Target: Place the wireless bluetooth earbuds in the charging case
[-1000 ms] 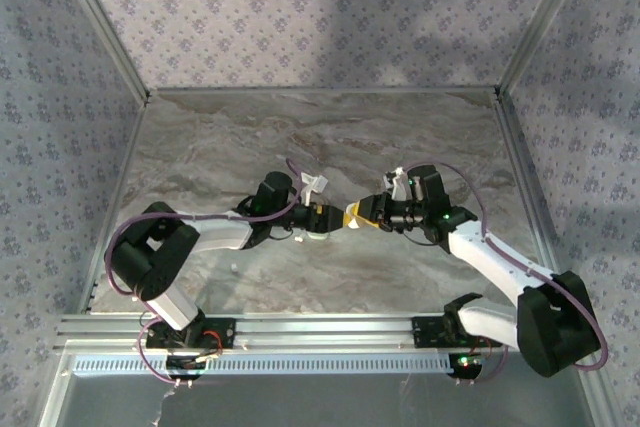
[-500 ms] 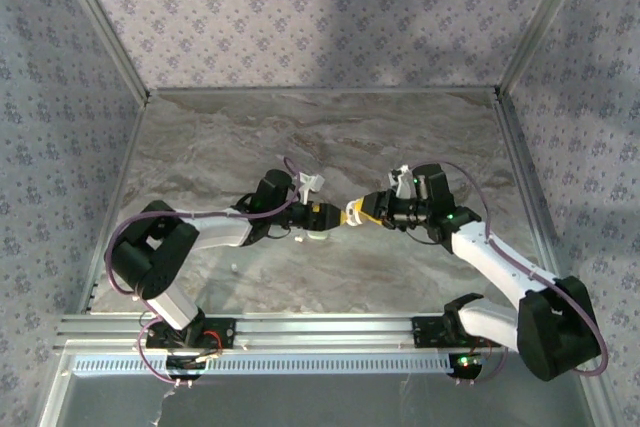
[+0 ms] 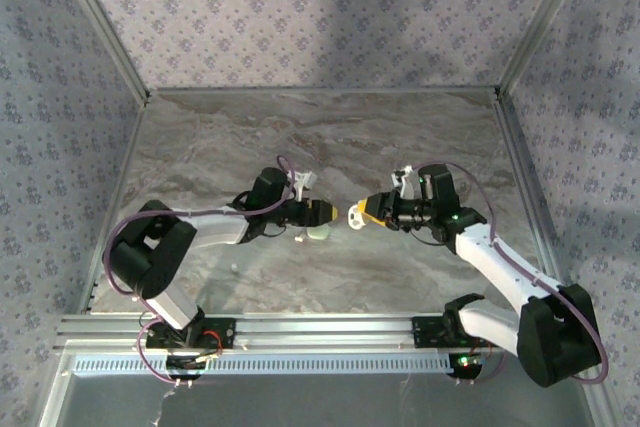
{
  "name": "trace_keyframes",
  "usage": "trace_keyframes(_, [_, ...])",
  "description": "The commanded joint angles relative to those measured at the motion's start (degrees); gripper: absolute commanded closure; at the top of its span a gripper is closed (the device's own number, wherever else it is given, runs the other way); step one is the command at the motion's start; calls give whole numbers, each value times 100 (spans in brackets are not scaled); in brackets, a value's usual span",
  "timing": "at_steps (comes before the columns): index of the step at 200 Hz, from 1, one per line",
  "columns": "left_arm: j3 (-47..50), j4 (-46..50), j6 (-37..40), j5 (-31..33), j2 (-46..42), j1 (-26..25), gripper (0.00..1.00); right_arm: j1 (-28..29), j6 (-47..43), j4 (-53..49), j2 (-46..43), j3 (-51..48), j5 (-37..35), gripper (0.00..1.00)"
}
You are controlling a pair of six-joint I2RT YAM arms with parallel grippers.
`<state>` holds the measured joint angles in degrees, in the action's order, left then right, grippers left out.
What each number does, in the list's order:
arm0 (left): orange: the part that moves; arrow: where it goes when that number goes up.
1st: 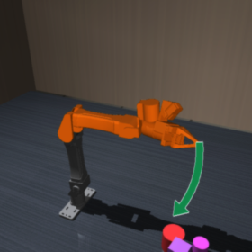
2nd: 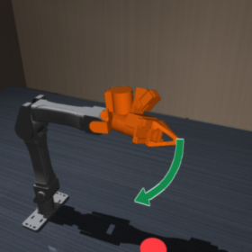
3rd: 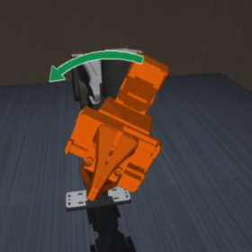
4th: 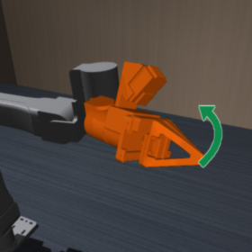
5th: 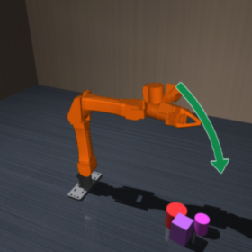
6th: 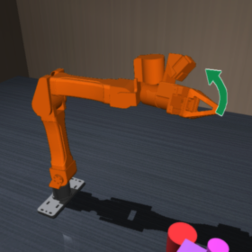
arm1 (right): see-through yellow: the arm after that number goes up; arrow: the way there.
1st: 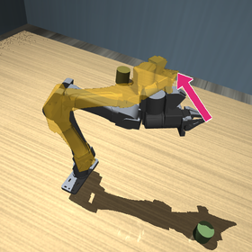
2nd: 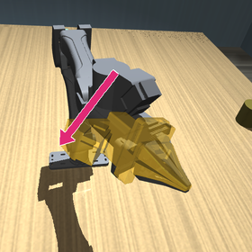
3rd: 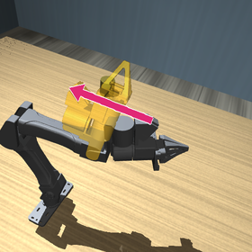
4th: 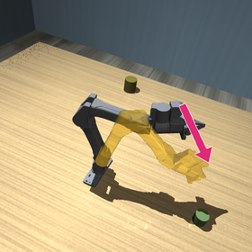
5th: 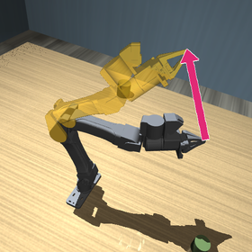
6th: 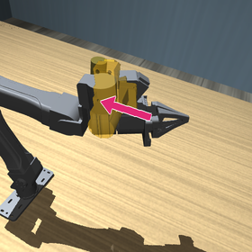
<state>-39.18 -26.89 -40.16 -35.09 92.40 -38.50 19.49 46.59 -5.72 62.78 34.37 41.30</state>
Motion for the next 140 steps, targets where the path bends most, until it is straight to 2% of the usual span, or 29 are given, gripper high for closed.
trace_keyframes(1, [68,-126,123,-112,-291,14,64,-102,-146,74,168,-121,318,76])
trace_keyframes(23, [82,-271,105,-266,-288,-15,84,-127,-138,335,454,-152,517,76])
trace_keyframes(44, [-11,-209,207,-315,-217,-123,94,-136,-123,555,756,-124,678,76])
trace_keyframes(67, [-159,-140,239,-372,22,-264,97,-123,-115,756,1042,-91,816,76])
trace_keyframes(140, [-602,256,364,-446,586,-509,95,-103,-141,1233,1810,-75,1077,76])
